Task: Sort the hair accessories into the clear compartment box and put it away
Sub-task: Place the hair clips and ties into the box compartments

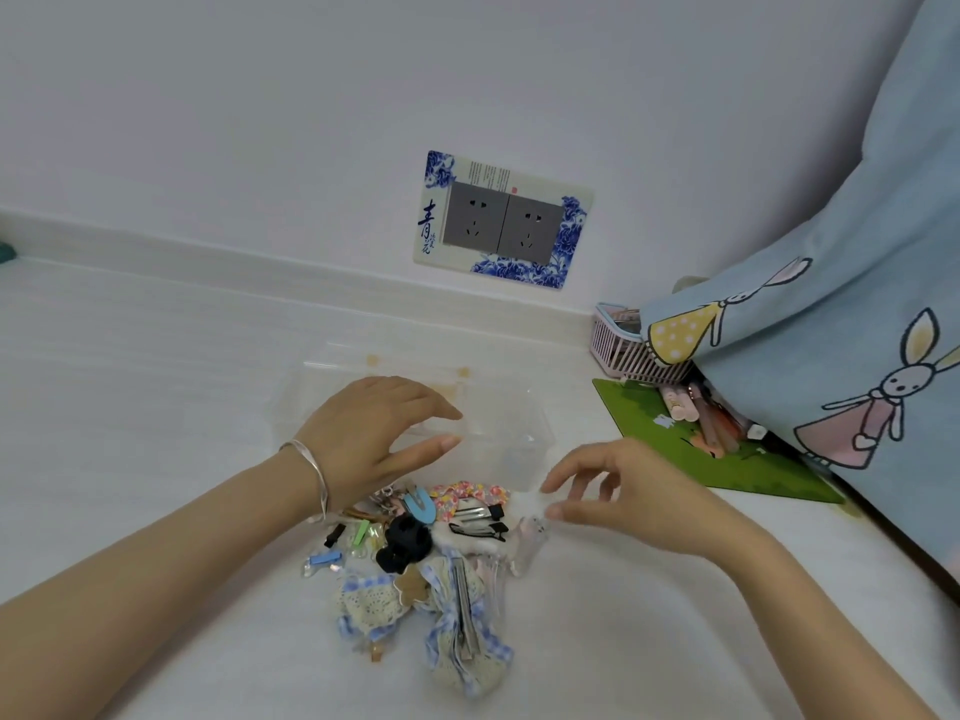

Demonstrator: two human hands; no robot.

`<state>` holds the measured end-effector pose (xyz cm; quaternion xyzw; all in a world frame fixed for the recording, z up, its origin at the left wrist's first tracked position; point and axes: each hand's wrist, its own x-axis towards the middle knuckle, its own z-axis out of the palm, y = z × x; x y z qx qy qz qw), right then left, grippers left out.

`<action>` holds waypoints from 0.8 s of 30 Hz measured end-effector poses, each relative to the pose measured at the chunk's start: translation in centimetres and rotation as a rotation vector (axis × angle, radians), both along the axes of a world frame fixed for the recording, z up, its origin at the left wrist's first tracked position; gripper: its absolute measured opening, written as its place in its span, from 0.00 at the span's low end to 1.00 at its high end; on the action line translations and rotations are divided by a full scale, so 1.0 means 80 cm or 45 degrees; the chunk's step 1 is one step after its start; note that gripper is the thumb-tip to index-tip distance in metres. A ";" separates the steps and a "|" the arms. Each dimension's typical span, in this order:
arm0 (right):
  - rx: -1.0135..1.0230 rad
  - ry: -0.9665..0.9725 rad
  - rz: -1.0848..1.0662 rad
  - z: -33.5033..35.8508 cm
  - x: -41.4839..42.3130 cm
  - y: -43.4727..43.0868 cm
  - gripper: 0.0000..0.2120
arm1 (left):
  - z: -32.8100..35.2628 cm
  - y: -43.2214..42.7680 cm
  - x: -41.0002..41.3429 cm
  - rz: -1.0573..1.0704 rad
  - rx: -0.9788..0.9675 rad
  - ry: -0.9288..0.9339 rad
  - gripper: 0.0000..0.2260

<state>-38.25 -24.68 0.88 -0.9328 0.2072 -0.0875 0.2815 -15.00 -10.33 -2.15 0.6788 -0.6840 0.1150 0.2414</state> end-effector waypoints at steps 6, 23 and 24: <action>0.085 -0.061 -0.074 -0.042 -0.002 -0.001 0.11 | 0.000 0.001 0.000 -0.004 0.004 0.015 0.23; 0.506 -0.802 -0.161 0.003 -0.005 -0.007 0.10 | 0.000 0.001 -0.002 0.014 0.009 0.005 0.23; 0.450 -0.878 -0.183 0.014 0.000 -0.014 0.10 | 0.000 0.000 -0.001 0.014 0.010 0.004 0.23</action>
